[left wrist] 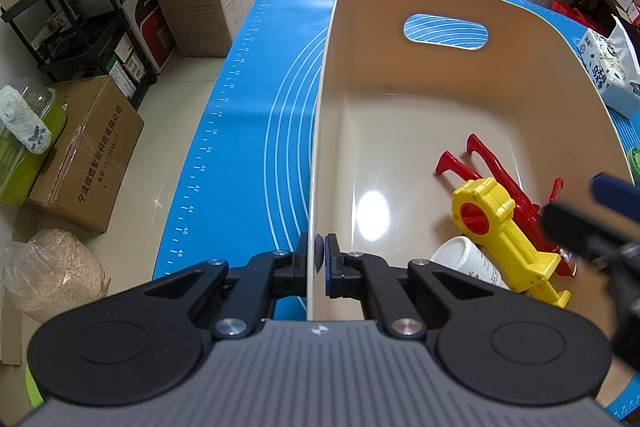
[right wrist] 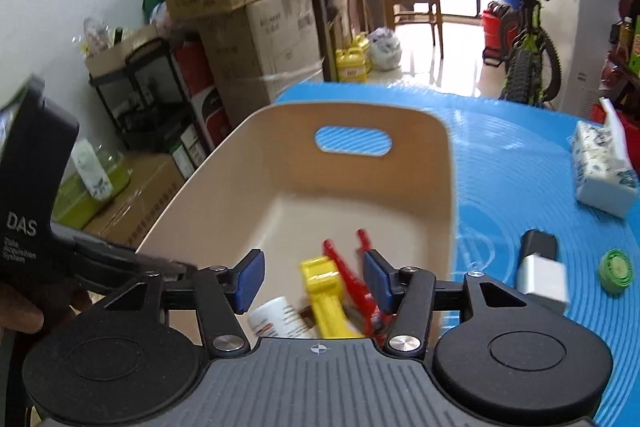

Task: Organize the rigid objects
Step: 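Open the right tool to release the yellow toy, then move the right tool to the white charger plug and grasp it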

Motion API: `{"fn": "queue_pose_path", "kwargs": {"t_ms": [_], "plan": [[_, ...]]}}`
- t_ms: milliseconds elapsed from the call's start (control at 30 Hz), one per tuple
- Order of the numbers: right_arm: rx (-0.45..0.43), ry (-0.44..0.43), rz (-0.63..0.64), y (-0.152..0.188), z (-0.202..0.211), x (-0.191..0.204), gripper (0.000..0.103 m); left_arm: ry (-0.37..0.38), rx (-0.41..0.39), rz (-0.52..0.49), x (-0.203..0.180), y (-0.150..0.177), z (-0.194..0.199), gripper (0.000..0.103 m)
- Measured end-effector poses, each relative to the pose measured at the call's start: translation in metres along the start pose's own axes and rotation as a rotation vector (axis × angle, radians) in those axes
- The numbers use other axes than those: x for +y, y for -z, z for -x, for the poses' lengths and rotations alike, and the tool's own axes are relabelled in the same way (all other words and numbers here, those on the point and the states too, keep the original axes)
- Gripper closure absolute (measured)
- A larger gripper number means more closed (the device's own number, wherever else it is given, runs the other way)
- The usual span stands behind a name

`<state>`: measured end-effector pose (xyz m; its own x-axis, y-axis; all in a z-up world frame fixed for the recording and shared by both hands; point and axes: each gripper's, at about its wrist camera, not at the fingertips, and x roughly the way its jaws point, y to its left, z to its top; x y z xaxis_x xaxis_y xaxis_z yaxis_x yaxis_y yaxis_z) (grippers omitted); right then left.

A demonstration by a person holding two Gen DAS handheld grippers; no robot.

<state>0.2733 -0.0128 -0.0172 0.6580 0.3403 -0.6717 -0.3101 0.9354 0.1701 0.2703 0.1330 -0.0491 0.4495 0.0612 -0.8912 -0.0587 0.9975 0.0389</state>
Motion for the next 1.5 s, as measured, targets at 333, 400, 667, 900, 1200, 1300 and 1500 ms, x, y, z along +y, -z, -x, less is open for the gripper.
{"fn": "queue_pose_path", "kwargs": {"t_ms": [333,400,667,900,1200,1300,1500], "plan": [[-0.116,0.127,-0.057,-0.005,0.039,-0.054,0.039,-0.002,0.000,-0.001,0.001,-0.001,0.000,0.097],[-0.117,0.173,-0.069,-0.004,0.042,-0.068,0.039,-0.002,0.000,-0.001,0.001,-0.001,0.000,0.097],[-0.063,0.331,-0.141,0.014,0.023,-0.127,0.039,-0.002,0.000,-0.002,0.000,-0.001,0.000,0.097],[-0.015,0.354,-0.129,0.032,-0.010,-0.142,0.038,-0.002,0.002,-0.001,-0.001,-0.001,-0.001,0.097],[-0.031,0.336,-0.178,0.033,-0.031,-0.146,0.029,-0.012,0.001,-0.009,-0.006,0.000,0.000,0.097],[-0.018,0.341,-0.171,0.031,-0.043,-0.146,0.026,-0.013,0.001,-0.009,-0.006,0.000,0.000,0.097],[0.013,0.351,-0.153,0.028,-0.059,-0.145,0.023,-0.015,0.006,-0.011,-0.006,0.000,-0.001,0.096]]}}
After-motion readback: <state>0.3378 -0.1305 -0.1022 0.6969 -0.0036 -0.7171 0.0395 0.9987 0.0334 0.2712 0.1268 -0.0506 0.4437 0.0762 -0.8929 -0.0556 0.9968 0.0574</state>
